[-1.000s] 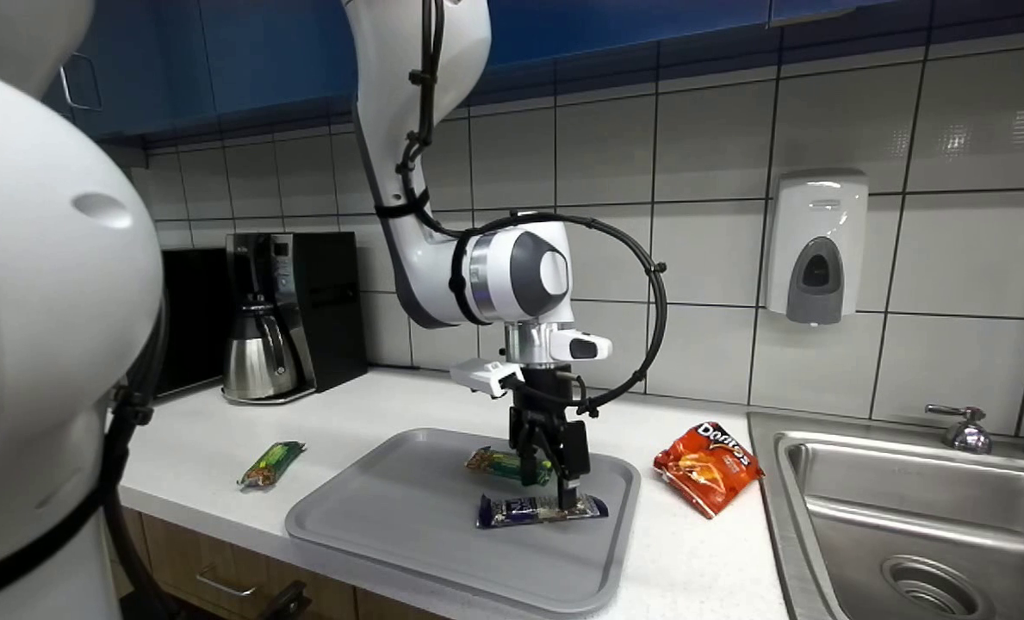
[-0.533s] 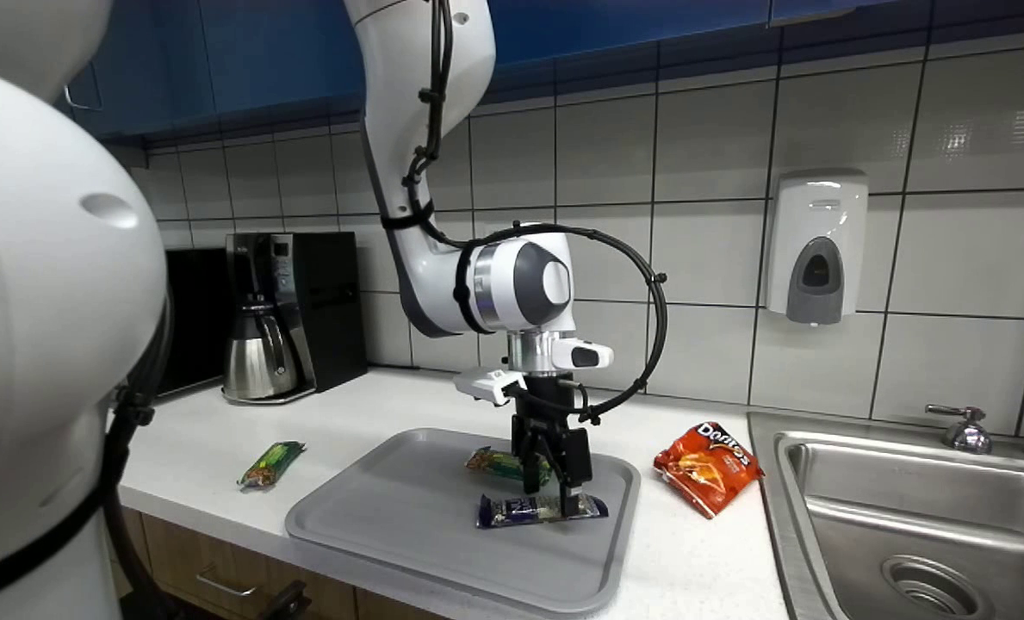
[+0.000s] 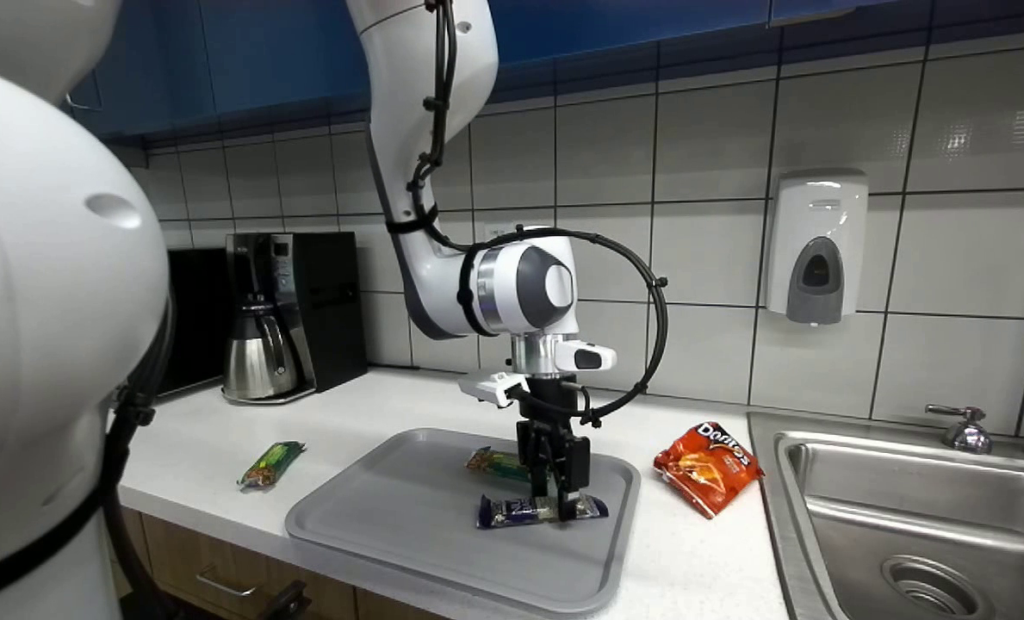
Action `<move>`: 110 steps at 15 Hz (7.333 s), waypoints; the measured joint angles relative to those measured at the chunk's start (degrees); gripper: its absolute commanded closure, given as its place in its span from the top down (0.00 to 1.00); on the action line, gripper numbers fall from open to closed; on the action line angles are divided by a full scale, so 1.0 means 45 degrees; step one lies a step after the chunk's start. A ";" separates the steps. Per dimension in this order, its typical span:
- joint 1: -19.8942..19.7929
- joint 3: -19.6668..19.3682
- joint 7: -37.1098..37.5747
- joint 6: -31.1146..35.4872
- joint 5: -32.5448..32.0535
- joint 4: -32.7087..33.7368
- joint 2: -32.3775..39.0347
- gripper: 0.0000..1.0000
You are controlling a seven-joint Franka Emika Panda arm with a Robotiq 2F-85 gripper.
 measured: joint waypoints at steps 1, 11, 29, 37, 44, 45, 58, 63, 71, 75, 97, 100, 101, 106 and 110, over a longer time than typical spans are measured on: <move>0.0004 0.0000 0.0000 0.0004 0.0069 0.0024 0.0000 0.32; 0.0010 -0.0103 0.0000 0.0035 0.0445 0.0083 -0.0039 0.09; -0.0395 -0.0847 -0.0008 0.0033 0.0275 -0.0972 -0.2482 0.09; -0.1291 -0.1327 -0.0013 0.0032 -0.0202 -0.1213 -0.2962 0.09; -0.2027 -0.1820 -0.0034 0.0032 -0.0355 -0.1209 -0.2968 0.09; -0.2124 -0.1897 -0.0034 0.0032 -0.0387 -0.1203 -0.2966 0.09; -0.2669 -0.2412 -0.0034 0.0093 -0.0568 -0.0880 -0.2200 0.61; -0.2651 -0.2415 -0.0033 0.0106 -0.0568 -0.0753 -0.1841 0.96; -0.2596 -0.2422 -0.0033 0.0109 -0.0662 -0.0598 -0.1853 1.00; -0.2521 -0.2426 -0.0033 0.0109 -0.0825 -0.0585 -0.1984 1.00; -0.2139 -0.2424 0.0048 0.0105 -0.0893 -0.0723 -0.1971 1.00; -0.1635 -0.2407 0.0434 0.0105 -0.1109 -0.0941 -0.2097 1.00; -0.1447 -0.2381 0.0653 0.0109 -0.1256 -0.1037 -0.2159 1.00; -0.0529 -0.1963 0.2020 0.0109 -0.2086 -0.1457 -0.2559 1.00; -0.0130 -0.1393 0.3081 0.0109 -0.2448 -0.1580 -0.2837 1.00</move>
